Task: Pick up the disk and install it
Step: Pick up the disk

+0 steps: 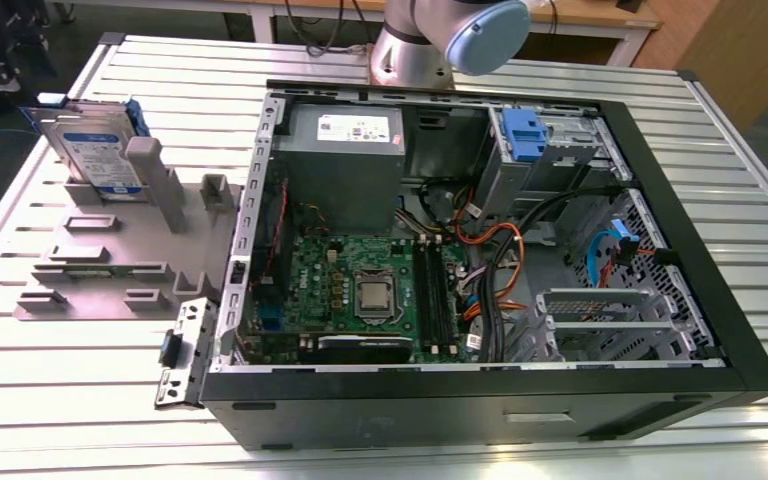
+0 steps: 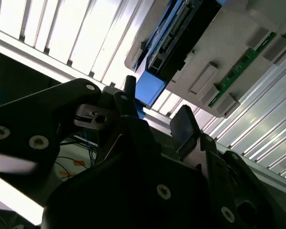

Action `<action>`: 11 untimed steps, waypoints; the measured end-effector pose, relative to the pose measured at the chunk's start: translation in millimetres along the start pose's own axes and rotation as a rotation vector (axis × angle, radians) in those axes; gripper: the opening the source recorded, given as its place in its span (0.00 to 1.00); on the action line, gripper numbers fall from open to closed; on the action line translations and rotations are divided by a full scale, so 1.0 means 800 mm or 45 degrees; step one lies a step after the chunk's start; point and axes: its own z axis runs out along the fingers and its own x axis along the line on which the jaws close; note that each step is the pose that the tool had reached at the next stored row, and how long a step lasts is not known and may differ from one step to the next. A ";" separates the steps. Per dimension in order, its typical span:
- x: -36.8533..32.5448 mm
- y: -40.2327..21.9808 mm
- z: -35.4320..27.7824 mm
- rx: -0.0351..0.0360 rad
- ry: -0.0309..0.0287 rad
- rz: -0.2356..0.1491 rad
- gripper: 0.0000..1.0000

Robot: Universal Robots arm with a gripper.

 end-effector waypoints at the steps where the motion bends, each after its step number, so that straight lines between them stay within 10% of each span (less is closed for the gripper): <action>1: -0.0004 0.0000 0.0013 -0.0001 0.0002 -0.004 0.50; 11: -0.0020 0.0001 0.0154 0.0041 0.0009 -0.021 0.56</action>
